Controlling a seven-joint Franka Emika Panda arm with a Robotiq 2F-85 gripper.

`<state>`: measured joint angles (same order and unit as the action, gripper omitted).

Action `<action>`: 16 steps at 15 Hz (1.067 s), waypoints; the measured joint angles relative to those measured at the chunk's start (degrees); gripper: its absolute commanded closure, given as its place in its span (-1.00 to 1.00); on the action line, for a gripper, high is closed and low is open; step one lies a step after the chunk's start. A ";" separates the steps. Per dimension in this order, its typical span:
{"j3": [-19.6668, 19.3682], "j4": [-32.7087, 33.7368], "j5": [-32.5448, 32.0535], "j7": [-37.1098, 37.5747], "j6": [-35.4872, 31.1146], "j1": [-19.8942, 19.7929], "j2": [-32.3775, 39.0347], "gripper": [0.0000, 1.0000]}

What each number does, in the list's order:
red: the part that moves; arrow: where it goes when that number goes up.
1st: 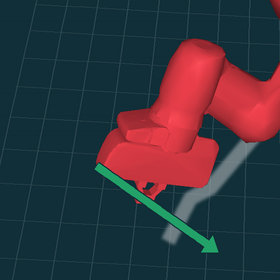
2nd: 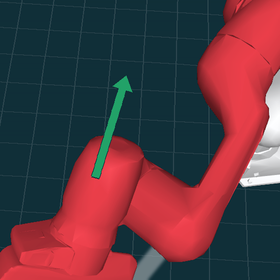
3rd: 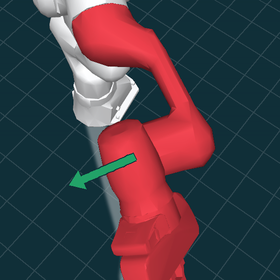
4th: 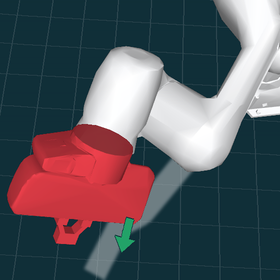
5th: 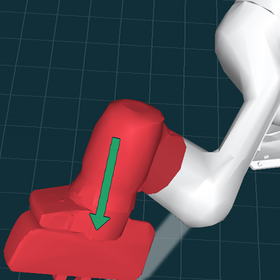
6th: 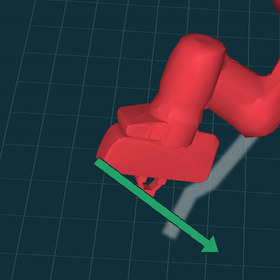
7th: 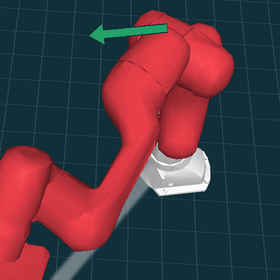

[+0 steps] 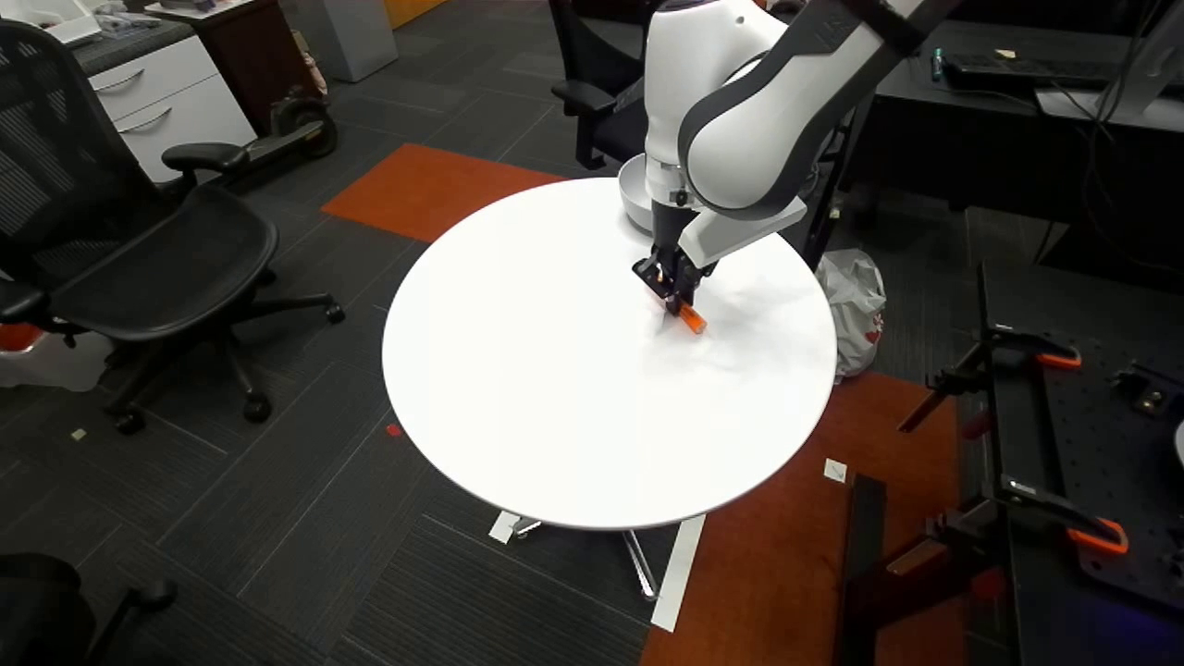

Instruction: Put the marker in the bowl

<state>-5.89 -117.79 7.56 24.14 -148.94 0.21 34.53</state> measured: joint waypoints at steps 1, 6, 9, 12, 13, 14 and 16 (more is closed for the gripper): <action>-0.66 0.25 -0.75 0.03 0.00 0.59 -0.10 0.90; -6.29 0.51 -7.79 3.13 -0.03 6.03 -4.91 0.90; -8.66 0.40 -11.82 5.39 0.00 7.59 -9.40 0.90; -10.77 0.39 -15.82 8.23 0.04 7.79 -13.19 0.90; -11.42 0.45 -16.70 9.05 0.10 7.66 -14.19 0.90; -11.93 0.63 -17.27 9.45 0.25 7.34 -14.95 0.90; -12.36 1.55 -17.90 10.04 1.33 6.14 -15.63 0.90</action>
<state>-18.25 -116.23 -10.34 34.18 -147.61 6.35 18.90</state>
